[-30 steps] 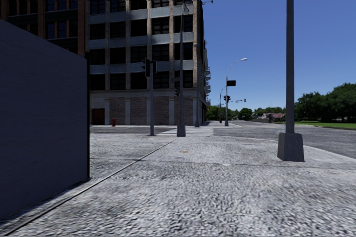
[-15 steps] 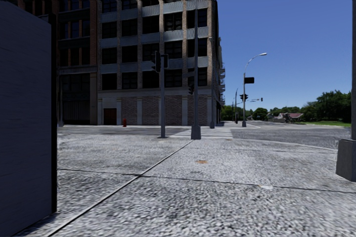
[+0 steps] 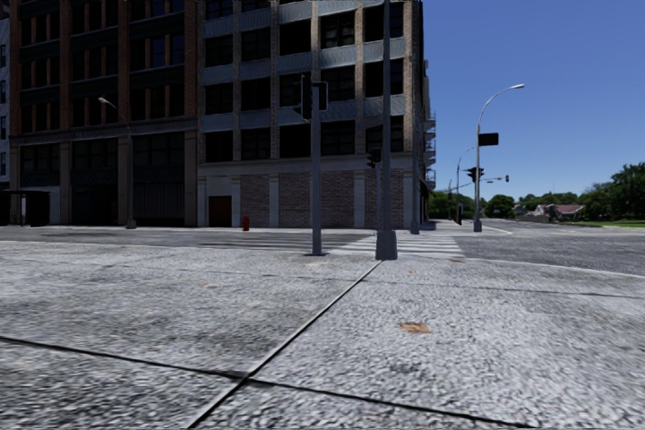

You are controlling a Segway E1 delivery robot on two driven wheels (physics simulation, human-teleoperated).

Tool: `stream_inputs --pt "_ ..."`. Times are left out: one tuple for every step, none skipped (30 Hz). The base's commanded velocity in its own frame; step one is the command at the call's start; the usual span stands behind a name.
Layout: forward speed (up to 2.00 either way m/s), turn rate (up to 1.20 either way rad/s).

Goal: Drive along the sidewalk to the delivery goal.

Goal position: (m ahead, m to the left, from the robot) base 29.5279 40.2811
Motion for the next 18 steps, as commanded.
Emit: stream_inputs --pt "2.0 0.28" --pt "2.0 0.28" --pt "2.0 0.28" --pt "2.0 0.28" --pt "2.0 0.28" --pt "2.0 0.28" --pt "2.0 0.28" --pt "2.0 0.28" --pt "2.0 0.28" --pt "2.0 0.28" --pt "2.0 0.28" --pt "2.0 0.28" --pt "2.0 0.28" --pt "2.0 0.28" --pt "2.0 0.28" --pt "2.0 0.28" --pt "2.0 0.28" --pt "2.0 0.28"
